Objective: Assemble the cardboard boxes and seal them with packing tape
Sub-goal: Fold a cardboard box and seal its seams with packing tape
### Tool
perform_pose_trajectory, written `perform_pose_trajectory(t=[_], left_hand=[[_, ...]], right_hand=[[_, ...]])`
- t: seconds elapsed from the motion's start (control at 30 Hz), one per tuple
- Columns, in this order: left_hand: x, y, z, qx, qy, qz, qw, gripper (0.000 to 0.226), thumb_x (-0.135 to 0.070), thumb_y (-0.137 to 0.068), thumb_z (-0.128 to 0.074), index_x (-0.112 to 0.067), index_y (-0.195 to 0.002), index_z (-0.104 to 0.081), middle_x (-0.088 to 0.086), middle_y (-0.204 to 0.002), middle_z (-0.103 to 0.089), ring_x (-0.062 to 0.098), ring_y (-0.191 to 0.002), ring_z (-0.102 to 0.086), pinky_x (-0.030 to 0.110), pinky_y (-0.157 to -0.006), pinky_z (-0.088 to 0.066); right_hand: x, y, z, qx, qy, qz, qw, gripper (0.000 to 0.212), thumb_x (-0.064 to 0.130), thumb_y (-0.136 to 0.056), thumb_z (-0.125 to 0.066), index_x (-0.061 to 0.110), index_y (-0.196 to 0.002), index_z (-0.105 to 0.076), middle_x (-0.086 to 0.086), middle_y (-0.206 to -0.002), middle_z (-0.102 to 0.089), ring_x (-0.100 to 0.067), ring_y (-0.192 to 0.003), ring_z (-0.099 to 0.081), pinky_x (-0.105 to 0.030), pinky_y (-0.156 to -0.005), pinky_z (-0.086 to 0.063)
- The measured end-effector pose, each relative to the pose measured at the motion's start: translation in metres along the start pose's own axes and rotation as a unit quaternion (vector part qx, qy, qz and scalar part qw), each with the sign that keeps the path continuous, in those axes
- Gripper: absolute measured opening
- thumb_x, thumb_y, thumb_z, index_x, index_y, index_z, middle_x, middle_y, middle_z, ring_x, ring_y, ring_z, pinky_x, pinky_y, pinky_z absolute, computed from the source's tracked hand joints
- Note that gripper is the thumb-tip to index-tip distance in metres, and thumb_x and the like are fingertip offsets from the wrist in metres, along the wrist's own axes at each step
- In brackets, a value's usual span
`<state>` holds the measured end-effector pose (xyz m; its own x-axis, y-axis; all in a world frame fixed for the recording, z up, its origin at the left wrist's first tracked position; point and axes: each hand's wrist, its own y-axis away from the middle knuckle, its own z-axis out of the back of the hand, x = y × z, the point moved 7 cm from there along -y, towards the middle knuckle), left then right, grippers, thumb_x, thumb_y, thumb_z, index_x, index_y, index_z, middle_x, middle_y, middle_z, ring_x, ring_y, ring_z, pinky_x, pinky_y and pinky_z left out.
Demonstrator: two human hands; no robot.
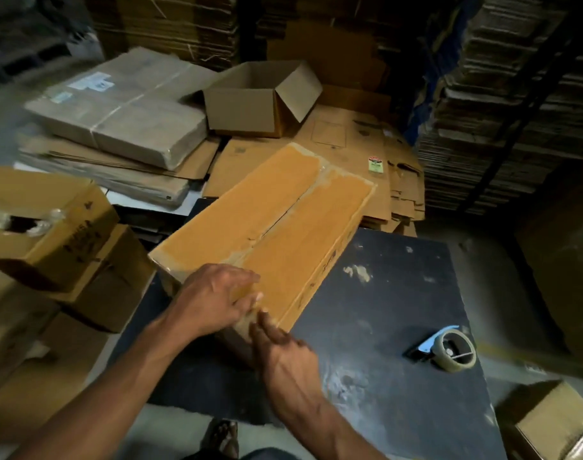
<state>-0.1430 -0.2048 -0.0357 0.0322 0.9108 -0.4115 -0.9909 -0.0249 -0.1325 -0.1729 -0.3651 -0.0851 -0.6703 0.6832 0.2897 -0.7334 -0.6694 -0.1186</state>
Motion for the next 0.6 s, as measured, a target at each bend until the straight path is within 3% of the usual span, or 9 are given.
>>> perform_pose_trajectory(t=[0.07, 0.13, 0.2, 0.23, 0.3, 0.4, 0.47, 0.6], left_hand=[[-0.003, 0.002, 0.007, -0.042, 0.027, 0.035, 0.998, 0.043, -0.049, -0.089, -0.064, -0.022, -0.12, -0.078, -0.004, -0.118, -0.077, 0.015, -0.105, -0.072, 0.028, -0.092, -0.055], [-0.007, 0.002, 0.007, -0.071, 0.029, 0.063, 0.995, 0.04, -0.045, -0.093, -0.065, -0.021, -0.123, -0.076, -0.004, -0.122, -0.075, 0.015, -0.11, -0.071, 0.028, -0.095, -0.052], [-0.014, 0.0, -0.004, -0.068, 0.025, 0.088, 0.994, 0.045, -0.046, -0.097, -0.066, -0.021, -0.134, -0.069, -0.004, -0.134, -0.07, 0.016, -0.121, -0.066, 0.029, -0.102, -0.049], [-0.018, 0.0, -0.015, -0.056, 0.01, 0.096, 0.994, 0.052, -0.05, -0.098, -0.063, -0.021, -0.141, -0.063, -0.002, -0.142, -0.064, 0.017, -0.129, -0.061, 0.032, -0.107, -0.046], [-0.028, 0.001, -0.043, -0.02, -0.049, 0.111, 0.992, 0.067, -0.064, -0.1, -0.048, -0.021, -0.152, -0.05, 0.004, -0.157, -0.05, 0.022, -0.144, -0.047, 0.041, -0.115, -0.04], [-0.032, 0.007, -0.072, 0.011, -0.134, 0.115, 0.984, 0.071, -0.067, -0.101, -0.031, -0.024, -0.157, -0.04, 0.005, -0.165, -0.036, 0.026, -0.153, -0.033, 0.05, -0.12, -0.031], [-0.024, 0.009, -0.069, -0.012, -0.138, 0.085, 0.987, 0.063, -0.061, -0.101, -0.038, -0.027, -0.154, -0.047, 0.003, -0.162, -0.042, 0.025, -0.151, -0.039, 0.051, -0.117, -0.034], [0.03, 0.015, -0.032, -0.03, -0.13, 0.069, 0.989, 0.059, -0.064, -0.094, -0.05, -0.034, -0.143, -0.06, -0.007, -0.152, -0.054, 0.023, -0.142, -0.049, 0.049, -0.111, -0.04]], right_hand=[[-0.003, -0.022, 0.009, 0.031, -0.055, -0.009, 0.998, 0.032, 0.034, -0.089, -0.059, 0.035, -0.121, -0.057, 0.011, -0.121, -0.068, -0.028, -0.086, -0.069, -0.036, -0.06, -0.053], [-0.038, -0.052, 0.029, -0.015, -0.081, -0.035, 0.996, 0.029, 0.028, -0.089, -0.055, 0.035, -0.117, -0.059, 0.01, -0.116, -0.067, -0.027, -0.09, -0.069, -0.038, -0.065, -0.058], [-0.085, -0.087, 0.047, -0.05, -0.056, -0.043, 0.996, 0.029, 0.026, -0.097, -0.054, 0.036, -0.124, -0.063, 0.007, -0.129, -0.063, -0.029, -0.104, -0.067, -0.046, -0.078, -0.062], [-0.11, -0.104, 0.051, -0.032, -0.022, -0.054, 0.998, 0.034, 0.027, -0.1, -0.057, 0.035, -0.133, -0.06, 0.001, -0.142, -0.057, -0.034, -0.119, -0.061, -0.054, -0.09, -0.058], [-0.158, -0.131, 0.052, 0.055, 0.066, -0.084, 0.993, 0.056, 0.032, -0.098, -0.064, 0.038, -0.15, -0.044, -0.003, -0.165, -0.03, -0.041, -0.148, -0.03, -0.069, -0.11, -0.036], [-0.198, -0.145, 0.054, 0.121, 0.131, -0.068, 0.982, 0.083, 0.026, -0.095, -0.064, 0.052, -0.158, -0.017, 0.003, -0.172, -0.008, -0.039, -0.157, 0.002, -0.075, -0.118, -0.012], [-0.194, -0.138, 0.054, 0.113, 0.16, -0.05, 0.979, 0.088, 0.026, -0.095, -0.065, 0.05, -0.16, -0.011, 0.001, -0.173, -0.01, -0.039, -0.158, 0.002, -0.074, -0.119, -0.01], [-0.156, -0.111, 0.057, 0.094, 0.175, -0.072, 0.977, 0.08, 0.031, -0.094, -0.064, 0.038, -0.161, -0.023, -0.005, -0.167, -0.028, -0.041, -0.157, -0.007, -0.075, -0.118, -0.009]])
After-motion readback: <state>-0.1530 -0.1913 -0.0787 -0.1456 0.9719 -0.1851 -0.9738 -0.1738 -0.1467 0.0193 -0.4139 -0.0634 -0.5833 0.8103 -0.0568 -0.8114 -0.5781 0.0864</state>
